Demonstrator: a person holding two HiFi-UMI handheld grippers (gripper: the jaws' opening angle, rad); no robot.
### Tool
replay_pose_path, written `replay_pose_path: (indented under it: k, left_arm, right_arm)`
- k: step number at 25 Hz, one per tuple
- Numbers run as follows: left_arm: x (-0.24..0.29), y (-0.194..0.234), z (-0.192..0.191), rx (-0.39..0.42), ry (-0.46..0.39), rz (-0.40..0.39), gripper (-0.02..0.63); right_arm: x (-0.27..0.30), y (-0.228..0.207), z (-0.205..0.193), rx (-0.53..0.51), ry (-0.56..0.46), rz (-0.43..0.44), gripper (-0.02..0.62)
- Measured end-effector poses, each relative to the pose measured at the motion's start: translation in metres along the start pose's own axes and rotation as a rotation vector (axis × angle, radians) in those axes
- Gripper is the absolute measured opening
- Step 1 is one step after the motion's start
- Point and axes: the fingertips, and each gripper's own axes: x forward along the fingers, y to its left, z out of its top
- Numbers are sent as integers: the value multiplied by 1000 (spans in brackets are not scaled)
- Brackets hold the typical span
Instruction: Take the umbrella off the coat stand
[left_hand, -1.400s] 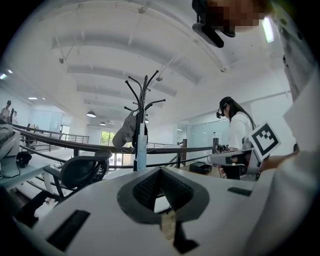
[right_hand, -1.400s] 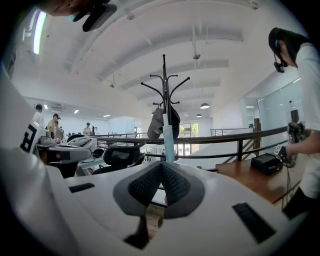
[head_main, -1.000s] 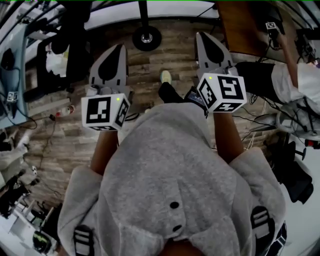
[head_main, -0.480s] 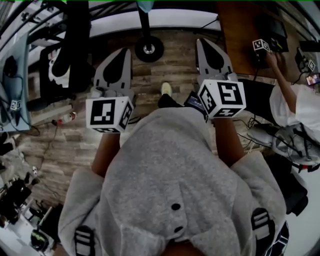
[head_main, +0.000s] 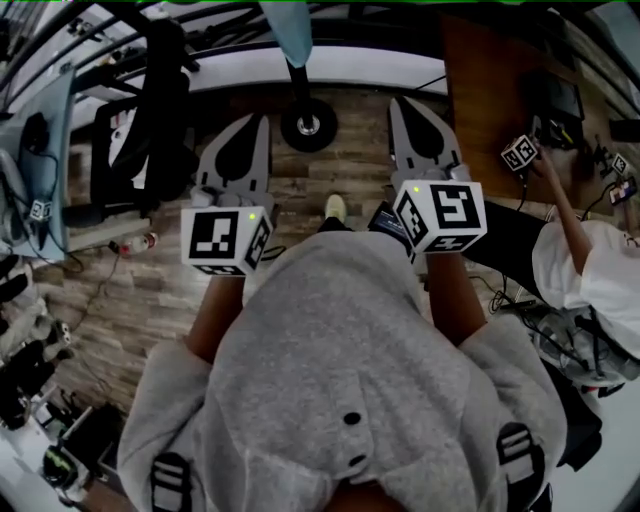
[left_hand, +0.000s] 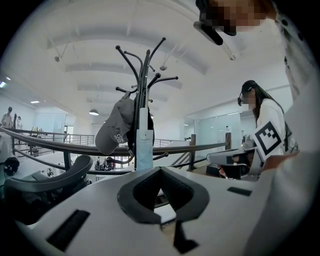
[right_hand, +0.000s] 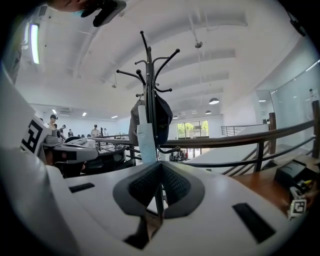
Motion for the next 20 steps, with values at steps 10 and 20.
replay_pose_path:
  k: [10, 20]
  left_arm:
    - [26, 1, 7, 18, 10, 54, 12]
    - [30, 11, 0, 9, 37, 44, 12]
  right_arm:
    - [29, -14, 8, 11, 0, 110, 11]
    - [37, 1, 9, 16, -3, 151, 11]
